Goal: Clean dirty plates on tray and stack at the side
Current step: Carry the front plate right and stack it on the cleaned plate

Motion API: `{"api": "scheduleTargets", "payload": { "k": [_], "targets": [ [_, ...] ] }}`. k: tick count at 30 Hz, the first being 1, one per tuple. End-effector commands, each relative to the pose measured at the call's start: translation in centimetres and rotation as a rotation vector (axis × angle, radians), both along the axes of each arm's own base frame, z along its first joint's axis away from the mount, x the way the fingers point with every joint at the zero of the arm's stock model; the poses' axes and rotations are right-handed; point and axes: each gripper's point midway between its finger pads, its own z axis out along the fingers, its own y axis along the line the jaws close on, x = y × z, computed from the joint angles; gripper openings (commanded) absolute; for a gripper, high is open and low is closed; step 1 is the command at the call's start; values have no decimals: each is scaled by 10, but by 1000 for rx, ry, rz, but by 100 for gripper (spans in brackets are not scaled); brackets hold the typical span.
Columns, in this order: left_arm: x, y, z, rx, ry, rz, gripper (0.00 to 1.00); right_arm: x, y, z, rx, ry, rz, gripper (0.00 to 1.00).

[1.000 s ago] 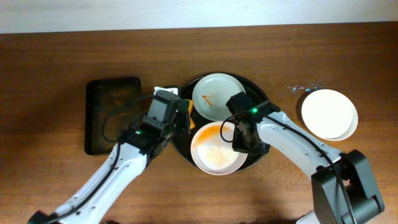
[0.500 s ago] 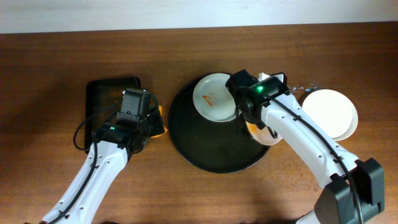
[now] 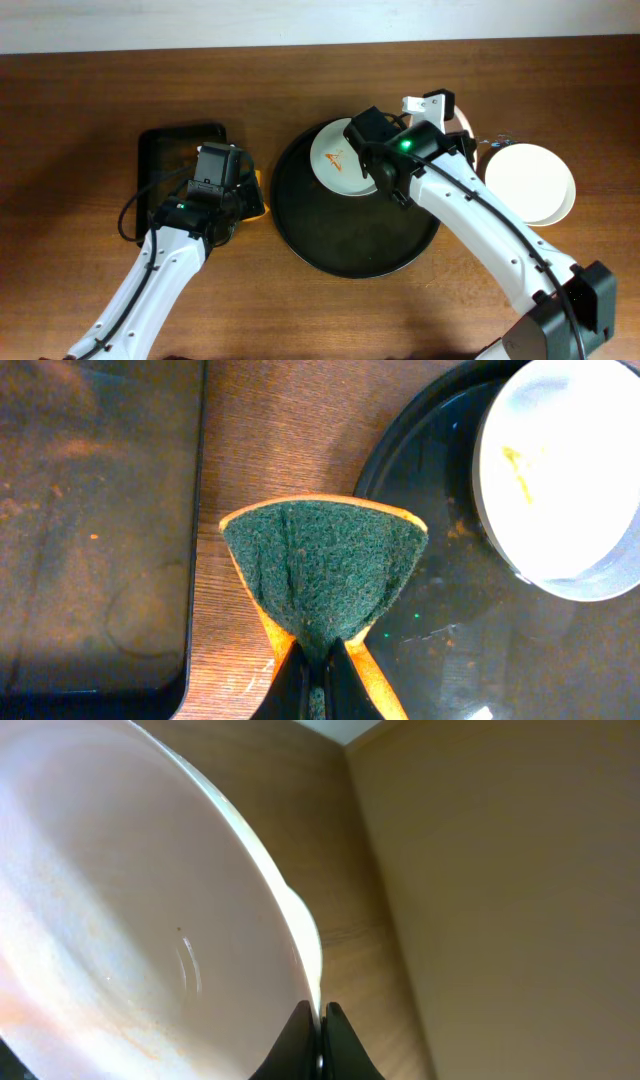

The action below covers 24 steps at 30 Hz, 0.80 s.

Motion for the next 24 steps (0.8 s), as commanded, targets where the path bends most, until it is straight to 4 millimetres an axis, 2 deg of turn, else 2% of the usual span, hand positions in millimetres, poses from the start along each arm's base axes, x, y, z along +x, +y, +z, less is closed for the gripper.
{"api": "scheduleTargets", "payload": {
  "k": [1,3,5,6,9,10,12,13,15,16,19,20,23,24],
  "targets": [
    [3,2,9,2,-29,-4,0,-2,-1,-31,303,83,-73,4],
    [3,2,9,2,-29,-4,0,2,-32,-34,453,80,-193,4],
    [3,2,9,2,-29,-4,0,6,-86,-36,607,19,-368,4],
    [3,2,9,2,-29,-4,0,5,-99,-37,625,5,-405,4],
    [3,2,9,3,-29,-4,0,-5,-175,-45,798,-115,-618,4],
    [3,2,9,2,-29,-4,0,-8,-189,-46,834,-147,-654,4],
    [3,2,9,2,-29,-4,0,-21,-230,-48,892,-229,-753,4],
    [3,2,9,3,-29,-4,0,-26,-240,-52,890,-236,-784,4],
    [3,2,9,3,-29,-4,0,-35,-255,-72,891,-207,-849,4],
    [3,2,9,2,-29,-4,0,-34,-257,-88,891,-164,-872,4],
    [3,2,9,3,-29,-4,0,-34,-256,-120,899,-69,-913,4],
    [3,2,9,3,-29,-4,0,-36,-254,-130,902,-34,-928,15],
    [3,2,9,3,-29,-4,0,-42,-243,-133,947,15,-936,36],
    [3,2,9,3,-29,-3,0,-38,-234,-134,998,52,-885,36]
  ]
}}
